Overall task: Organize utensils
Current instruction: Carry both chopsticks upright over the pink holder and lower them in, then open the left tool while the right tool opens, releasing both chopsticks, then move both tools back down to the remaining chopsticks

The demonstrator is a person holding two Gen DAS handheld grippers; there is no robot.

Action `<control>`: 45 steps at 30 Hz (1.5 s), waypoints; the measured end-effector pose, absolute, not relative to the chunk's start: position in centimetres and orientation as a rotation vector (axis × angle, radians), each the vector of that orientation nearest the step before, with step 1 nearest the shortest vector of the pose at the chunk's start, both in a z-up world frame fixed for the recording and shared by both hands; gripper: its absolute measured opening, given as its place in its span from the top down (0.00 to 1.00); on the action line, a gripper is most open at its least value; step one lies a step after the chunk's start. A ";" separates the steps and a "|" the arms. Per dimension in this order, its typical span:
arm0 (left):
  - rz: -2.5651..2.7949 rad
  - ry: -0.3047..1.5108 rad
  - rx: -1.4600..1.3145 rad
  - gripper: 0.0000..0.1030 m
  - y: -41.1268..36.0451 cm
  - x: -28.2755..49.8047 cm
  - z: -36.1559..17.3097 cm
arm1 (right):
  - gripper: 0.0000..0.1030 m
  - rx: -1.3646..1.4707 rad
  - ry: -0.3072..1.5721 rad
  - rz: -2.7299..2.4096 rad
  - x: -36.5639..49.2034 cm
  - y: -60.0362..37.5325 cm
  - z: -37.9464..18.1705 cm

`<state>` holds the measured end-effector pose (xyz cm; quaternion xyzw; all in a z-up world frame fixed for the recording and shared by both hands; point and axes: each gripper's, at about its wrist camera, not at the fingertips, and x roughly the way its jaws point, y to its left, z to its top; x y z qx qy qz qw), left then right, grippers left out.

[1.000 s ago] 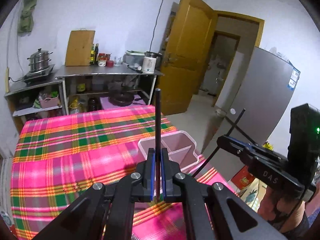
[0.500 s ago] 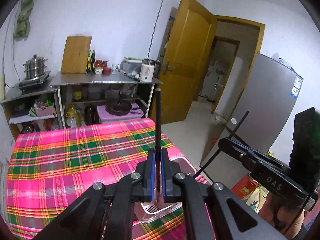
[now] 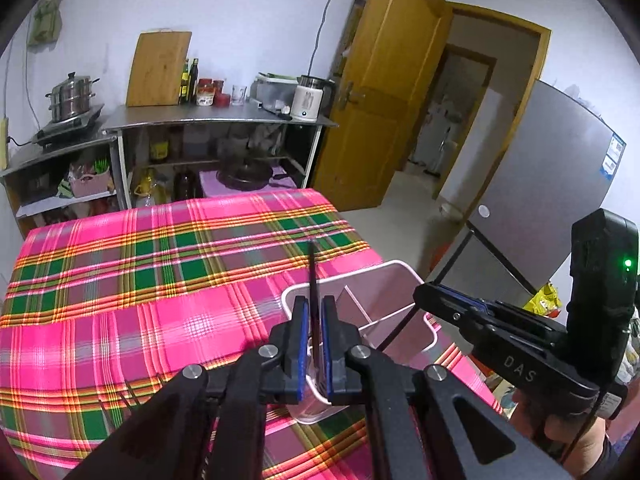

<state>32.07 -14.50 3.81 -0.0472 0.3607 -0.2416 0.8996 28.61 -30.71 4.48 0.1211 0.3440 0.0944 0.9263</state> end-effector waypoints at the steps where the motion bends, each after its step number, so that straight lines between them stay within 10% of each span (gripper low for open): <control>1: -0.500 0.748 -0.099 0.94 -14.4 32.0 3.8 | 0.94 0.248 0.708 0.193 28.6 -30.7 4.3; 11: -0.500 0.710 -0.111 0.79 -13.1 29.6 4.9 | 0.57 0.239 0.688 0.162 26.9 -31.1 4.4; 45: -0.279 0.738 -0.139 0.79 -0.1 13.9 -1.5 | 0.57 0.148 0.648 0.319 13.5 -23.2 1.9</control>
